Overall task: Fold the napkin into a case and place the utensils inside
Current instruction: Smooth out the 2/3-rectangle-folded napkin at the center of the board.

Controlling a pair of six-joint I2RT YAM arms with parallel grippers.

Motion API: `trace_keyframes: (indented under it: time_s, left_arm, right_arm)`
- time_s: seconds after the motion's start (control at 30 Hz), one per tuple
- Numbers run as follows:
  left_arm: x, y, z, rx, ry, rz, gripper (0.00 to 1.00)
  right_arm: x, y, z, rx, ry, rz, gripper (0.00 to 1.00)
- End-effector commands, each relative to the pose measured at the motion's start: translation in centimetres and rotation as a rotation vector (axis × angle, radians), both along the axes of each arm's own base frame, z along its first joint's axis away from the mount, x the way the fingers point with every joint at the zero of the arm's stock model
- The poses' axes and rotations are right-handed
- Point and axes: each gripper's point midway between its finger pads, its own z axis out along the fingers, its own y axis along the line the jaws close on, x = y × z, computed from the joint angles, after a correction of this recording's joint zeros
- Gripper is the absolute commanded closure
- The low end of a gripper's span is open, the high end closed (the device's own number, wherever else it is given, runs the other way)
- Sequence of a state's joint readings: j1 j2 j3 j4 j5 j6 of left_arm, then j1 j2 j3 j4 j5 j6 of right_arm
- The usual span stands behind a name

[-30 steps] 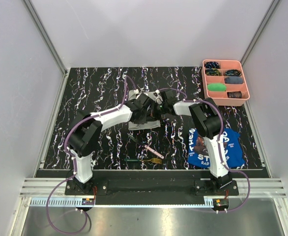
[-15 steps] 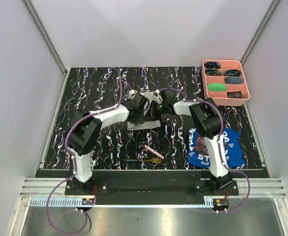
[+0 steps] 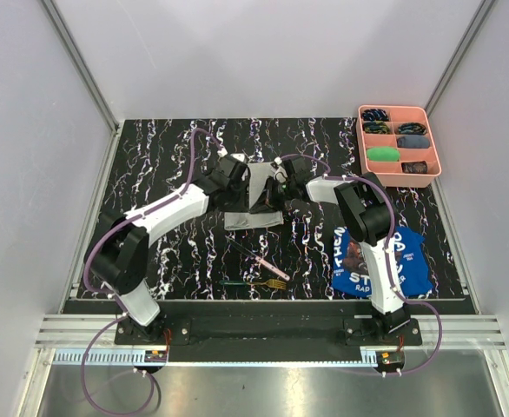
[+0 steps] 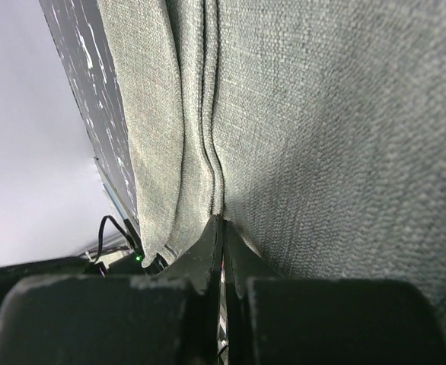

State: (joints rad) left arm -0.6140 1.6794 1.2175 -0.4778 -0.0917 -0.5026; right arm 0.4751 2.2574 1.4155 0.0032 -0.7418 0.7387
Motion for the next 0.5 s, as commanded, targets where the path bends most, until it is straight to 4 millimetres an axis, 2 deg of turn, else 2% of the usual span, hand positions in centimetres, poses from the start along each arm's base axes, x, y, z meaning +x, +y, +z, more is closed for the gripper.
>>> trace_keyframes:
  time_s: [0.0, 0.17, 0.23, 0.47]
  left_arm:
    - [0.0, 1.5, -0.4, 0.071, 0.019, -0.025, 0.58]
    - [0.1, 2.0, -2.2, 0.126, 0.061, -0.018, 0.58]
    - [0.3, 2.0, -2.6, 0.134, 0.063, -0.012, 0.61]
    - [0.1, 1.8, -3.5, 0.157, 0.076, -0.017, 0.63]
  right_arm:
    - [0.8, 0.6, 1.0, 0.008, -0.048, 0.006, 1.0]
    - [0.8, 0.6, 0.8, 0.01, -0.044, 0.007, 1.0]
    - [0.8, 0.6, 1.0, 0.012, -0.045, 0.008, 1.0]
    - [0.7, 0.6, 0.7, 0.012, -0.039, 0.012, 1.0]
